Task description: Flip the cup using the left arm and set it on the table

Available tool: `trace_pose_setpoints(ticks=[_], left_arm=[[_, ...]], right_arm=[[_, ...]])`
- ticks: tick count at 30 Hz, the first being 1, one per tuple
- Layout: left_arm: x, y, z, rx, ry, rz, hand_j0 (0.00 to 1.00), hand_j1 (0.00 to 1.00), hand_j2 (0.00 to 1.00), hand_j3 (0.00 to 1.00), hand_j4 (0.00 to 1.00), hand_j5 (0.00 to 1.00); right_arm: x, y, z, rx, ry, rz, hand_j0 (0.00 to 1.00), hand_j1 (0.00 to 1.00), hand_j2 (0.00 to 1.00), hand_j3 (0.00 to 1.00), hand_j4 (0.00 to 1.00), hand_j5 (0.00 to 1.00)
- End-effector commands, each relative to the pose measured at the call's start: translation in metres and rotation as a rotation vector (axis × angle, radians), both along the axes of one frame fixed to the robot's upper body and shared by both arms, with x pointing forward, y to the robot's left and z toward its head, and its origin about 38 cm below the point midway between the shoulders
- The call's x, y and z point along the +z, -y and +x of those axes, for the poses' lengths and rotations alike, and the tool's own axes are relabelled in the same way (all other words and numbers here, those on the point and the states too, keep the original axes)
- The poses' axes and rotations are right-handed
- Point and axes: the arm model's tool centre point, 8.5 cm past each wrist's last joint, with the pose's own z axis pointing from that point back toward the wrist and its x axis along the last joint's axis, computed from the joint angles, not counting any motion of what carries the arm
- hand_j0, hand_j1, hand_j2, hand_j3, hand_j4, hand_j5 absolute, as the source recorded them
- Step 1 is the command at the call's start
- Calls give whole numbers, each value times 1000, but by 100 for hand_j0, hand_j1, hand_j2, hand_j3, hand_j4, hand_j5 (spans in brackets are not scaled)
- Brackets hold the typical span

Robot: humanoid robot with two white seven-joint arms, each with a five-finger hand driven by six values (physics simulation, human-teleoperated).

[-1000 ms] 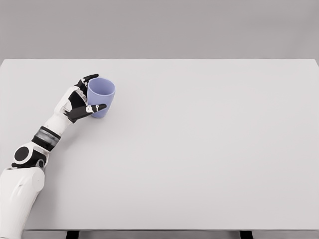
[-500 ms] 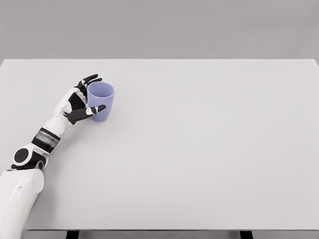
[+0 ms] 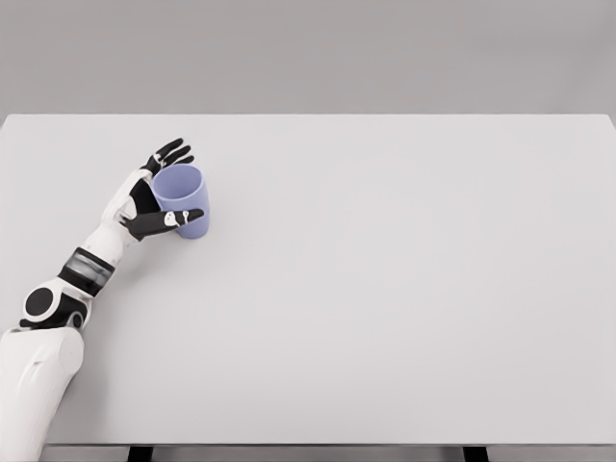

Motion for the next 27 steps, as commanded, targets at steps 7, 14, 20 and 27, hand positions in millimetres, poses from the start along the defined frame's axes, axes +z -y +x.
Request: trace_pose_setpoints(ticks=[7,14,20,27], left_arm=[[2,-3,0,4,5,0,100,100,100,100,100,100],[5,-1,-3,-4,19,-2,100,100,100,100,100,100],[5,-2,-3,-2,19,-2,100,100,100,100,100,100],[8,-8,-8,14,32,-7,100,100,100,100,100,100]], right_arm=[[0,0,0,0,0,0,100,100,100,100,100,100],[0,0,0,0,0,0,100,100,100,100,100,100],[0,0,0,0,0,0,100,100,100,100,100,100],[0,0,0,0,1,0,100,100,100,100,100,100]])
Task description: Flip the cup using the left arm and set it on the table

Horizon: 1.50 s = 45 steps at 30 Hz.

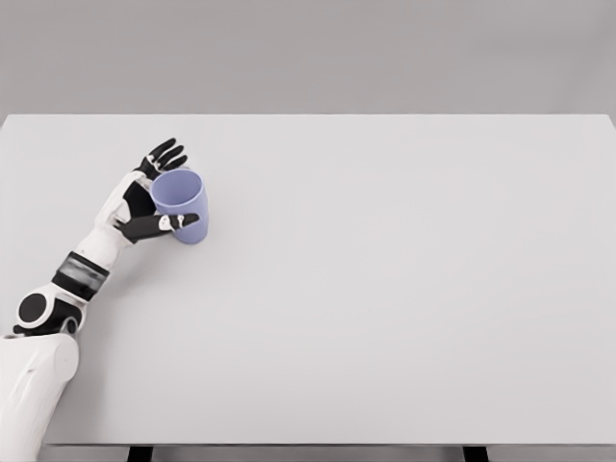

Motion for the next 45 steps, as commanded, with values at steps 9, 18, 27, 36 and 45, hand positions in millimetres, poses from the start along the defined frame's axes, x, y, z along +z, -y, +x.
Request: trace_pose_setpoints(ticks=[9,18,27,36,45], left_arm=[[4,-6,0,16,12,-10,100,100,100,100,100,100],[7,-5,-8,12,30,-10,100,100,100,100,100,100],[8,-7,-13,12,36,-8,100,100,100,100,100,100],[9,-10,-19,16,42,-7,100,100,100,100,100,100],[10,-11,-20,15,45,-4,100,100,100,100,100,100]], right_arm=[[0,0,0,0,-1,0,100,100,100,100,100,100],[0,0,-1,0,-2,0,100,100,100,100,100,100],[0,0,-1,0,-1,0,100,100,100,100,100,100],[0,0,0,0,0,0,100,100,100,100,100,100],[0,0,-1,0,-2,0,100,100,100,100,100,100]])
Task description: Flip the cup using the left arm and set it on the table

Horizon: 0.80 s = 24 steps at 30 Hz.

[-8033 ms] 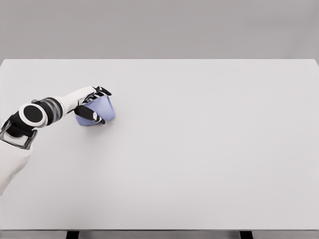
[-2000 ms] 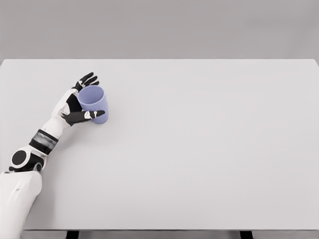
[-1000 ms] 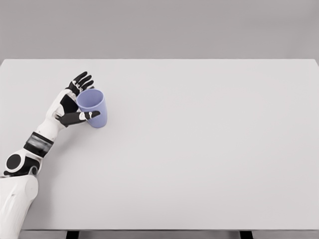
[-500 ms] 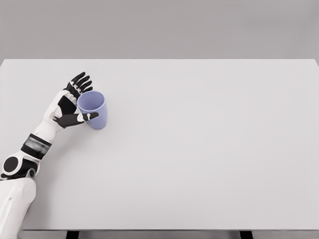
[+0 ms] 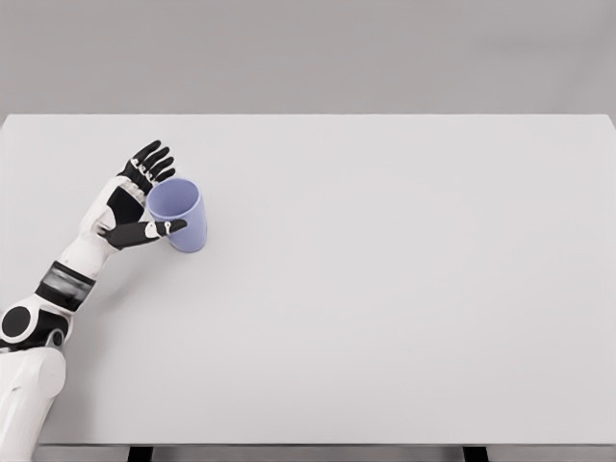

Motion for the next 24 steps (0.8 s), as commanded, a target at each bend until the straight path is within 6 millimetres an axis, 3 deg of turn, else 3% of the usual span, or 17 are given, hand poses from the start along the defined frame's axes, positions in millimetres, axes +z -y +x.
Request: trace_pose_setpoints(ticks=[1,24], left_arm=[[1,0,0,0,4,-5,100,100,100,100,100,100],[7,0,-16,-3,32,-8,100,100,100,100,100,100]], right_arm=[[0,0,-1,0,-2,0,100,100,100,100,100,100],[0,0,-1,0,-2,0,100,100,100,100,100,100]])
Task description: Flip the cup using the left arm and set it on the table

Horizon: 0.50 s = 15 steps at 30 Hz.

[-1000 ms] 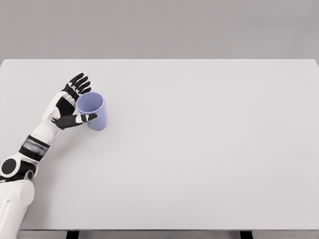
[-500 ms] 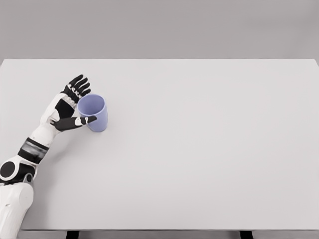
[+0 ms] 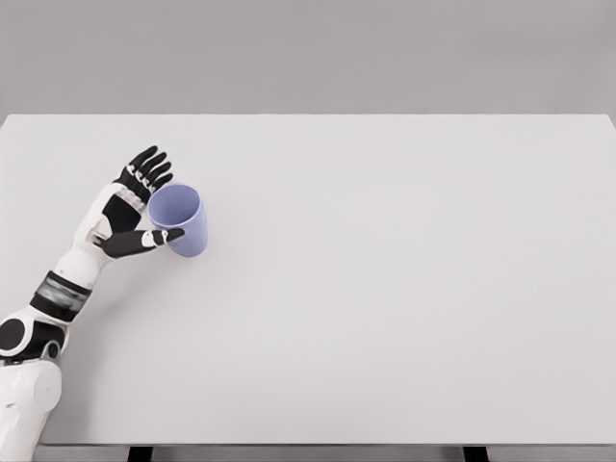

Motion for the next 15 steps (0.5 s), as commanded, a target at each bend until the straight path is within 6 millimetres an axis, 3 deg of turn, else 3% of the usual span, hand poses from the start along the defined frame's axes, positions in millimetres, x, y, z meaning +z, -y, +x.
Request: trace_pose_setpoints(ticks=[1,11,15], left_arm=[[2,-1,0,1,5,-4,100,100,100,100,100,100],[16,-16,-12,14,45,24,100,100,100,100,100,100],[25,-36,-25,25,55,80,100,100,100,100,100,100]], right_arm=[[0,0,0,0,0,0,100,100,100,100,100,100],[0,0,1,0,1,0,100,100,100,100,100,100],[0,0,0,0,0,0,100,100,100,100,100,100]])
